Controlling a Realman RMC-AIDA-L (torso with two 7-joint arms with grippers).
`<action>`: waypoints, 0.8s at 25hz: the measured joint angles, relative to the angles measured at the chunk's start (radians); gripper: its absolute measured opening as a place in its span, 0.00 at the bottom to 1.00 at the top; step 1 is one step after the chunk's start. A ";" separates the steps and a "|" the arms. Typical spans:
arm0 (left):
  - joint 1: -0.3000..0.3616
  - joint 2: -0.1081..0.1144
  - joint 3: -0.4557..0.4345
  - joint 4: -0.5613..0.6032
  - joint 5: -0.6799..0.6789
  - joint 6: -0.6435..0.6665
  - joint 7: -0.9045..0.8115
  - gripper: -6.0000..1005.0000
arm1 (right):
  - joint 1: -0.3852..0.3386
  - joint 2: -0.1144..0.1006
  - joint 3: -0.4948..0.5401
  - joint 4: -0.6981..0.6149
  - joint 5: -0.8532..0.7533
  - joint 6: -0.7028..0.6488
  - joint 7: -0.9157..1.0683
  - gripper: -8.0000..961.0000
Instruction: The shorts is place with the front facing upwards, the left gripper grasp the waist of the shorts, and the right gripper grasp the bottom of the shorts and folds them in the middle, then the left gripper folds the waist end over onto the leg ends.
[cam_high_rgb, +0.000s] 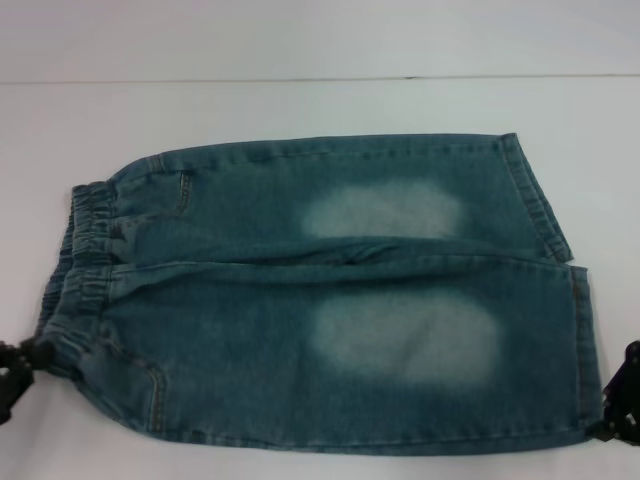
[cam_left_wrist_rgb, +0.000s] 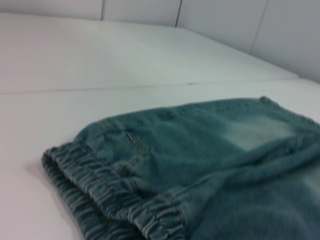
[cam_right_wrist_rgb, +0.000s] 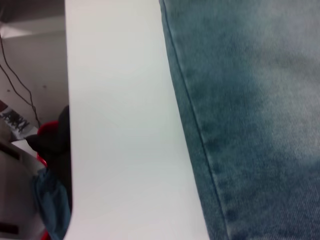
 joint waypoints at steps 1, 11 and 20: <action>0.000 0.002 -0.018 0.008 -0.004 0.019 -0.012 0.06 | -0.004 -0.001 0.021 -0.015 0.009 -0.019 -0.014 0.06; -0.045 -0.004 -0.068 0.127 -0.124 0.091 -0.171 0.06 | 0.087 -0.007 0.307 -0.082 0.097 0.032 -0.066 0.04; -0.169 -0.006 -0.051 0.072 -0.144 -0.131 -0.207 0.06 | 0.128 -0.004 0.333 -0.029 0.227 0.330 -0.011 0.04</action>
